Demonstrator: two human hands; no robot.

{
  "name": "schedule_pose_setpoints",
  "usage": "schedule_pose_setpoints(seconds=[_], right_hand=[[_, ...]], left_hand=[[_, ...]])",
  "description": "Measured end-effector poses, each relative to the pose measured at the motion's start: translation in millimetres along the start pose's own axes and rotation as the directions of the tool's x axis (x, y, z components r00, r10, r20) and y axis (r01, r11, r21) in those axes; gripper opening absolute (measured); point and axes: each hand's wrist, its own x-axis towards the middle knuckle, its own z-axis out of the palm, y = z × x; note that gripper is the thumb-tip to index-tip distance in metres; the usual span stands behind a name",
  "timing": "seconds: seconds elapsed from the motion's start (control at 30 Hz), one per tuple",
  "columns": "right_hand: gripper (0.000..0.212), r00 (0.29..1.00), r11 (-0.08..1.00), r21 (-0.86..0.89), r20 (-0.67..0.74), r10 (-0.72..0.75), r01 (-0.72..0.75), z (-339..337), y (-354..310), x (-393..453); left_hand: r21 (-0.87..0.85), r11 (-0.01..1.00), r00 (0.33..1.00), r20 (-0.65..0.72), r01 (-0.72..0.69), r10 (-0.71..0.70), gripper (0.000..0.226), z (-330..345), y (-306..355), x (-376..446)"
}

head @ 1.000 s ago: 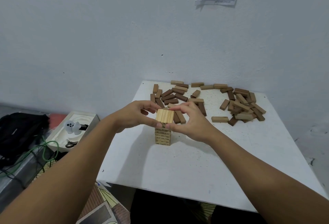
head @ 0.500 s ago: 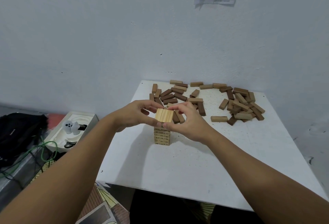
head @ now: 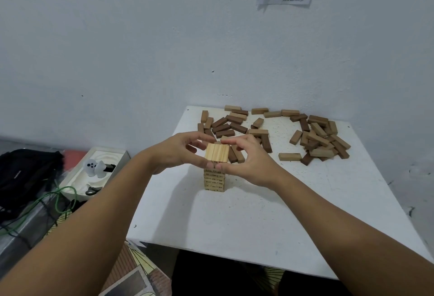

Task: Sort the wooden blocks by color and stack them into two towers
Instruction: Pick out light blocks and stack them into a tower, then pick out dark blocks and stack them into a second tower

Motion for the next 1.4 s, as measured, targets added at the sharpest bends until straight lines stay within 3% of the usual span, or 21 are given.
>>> schedule_pose_setpoints(seconds=[0.1, 0.23, 0.3, 0.37, 0.47, 0.57, 0.77, 0.93, 1.03, 1.13, 1.33, 1.4], right_hand=[[0.069, 0.999, 0.997, 0.076, -0.033, 0.011, -0.008, -4, 3, -6], [0.037, 0.983, 0.971, 0.236, -0.171, 0.067, -0.025, -13, 20, -19], [0.028, 0.968, 0.972, 0.226, -0.225, 0.109, -0.057, -17, 33, -25], [0.025, 0.957, 0.98, 0.176, -0.253, 0.14, -0.097, -22, 47, -32], [0.029, 0.942, 0.986, 0.047, -0.291, 0.166, -0.159, -31, 68, -45], [0.031, 0.931, 0.971, -0.118, -0.328, 0.162, -0.21, -46, 88, -57], [0.033, 0.926, 0.924, -0.278, -0.339, 0.163, -0.264, -75, 108, -76], [0.037, 0.938, 0.895, -0.353, -0.306, 0.165, -0.273, -91, 120, -80], [0.037, 0.948, 0.88, -0.407, -0.29, 0.129, -0.245, -97, 127, -71], [0.038, 0.952, 0.859, -0.462, -0.294, 0.089, -0.223, -103, 133, -49], [0.05, 0.975, 0.796, -0.578, -0.213, 0.068, -0.182, -114, 139, 7], [0.054, 0.981, 0.79, -0.589, -0.172, 0.085, -0.172, -119, 141, 27]], left_hand=[[-0.02, 1.0, 1.0, -0.025, -0.013, 0.012, 0.075, -4, 1, -4], [-0.192, 0.974, 0.962, -0.266, -0.117, 0.064, 0.087, -7, 10, -3], [-0.189, 0.969, 0.919, -0.387, -0.162, 0.078, 0.075, -2, 21, 0], [-0.078, 0.982, 0.883, -0.453, -0.172, 0.119, 0.045, 9, 37, 3], [0.103, 0.981, 0.874, -0.446, -0.166, 0.195, 0.014, 30, 55, 11], [0.254, 0.961, 0.87, -0.442, -0.112, 0.218, 0.006, 56, 72, 21], [0.513, 0.85, 0.886, -0.331, -0.121, 0.325, 0.014, 131, 102, 48], [0.582, 0.813, 0.949, -0.243, -0.022, 0.2, 0.033, 183, 75, 97], [0.63, 0.771, 0.952, -0.284, 0.094, 0.116, 0.043, 197, 56, 120], [0.65, 0.744, 0.922, -0.365, 0.155, 0.127, 0.042, 201, 51, 139], [0.58, 0.786, 0.885, -0.455, 0.214, 0.096, 0.063, 196, 40, 192], [0.531, 0.819, 0.865, -0.493, 0.218, 0.09, 0.06, 200, 30, 205]])
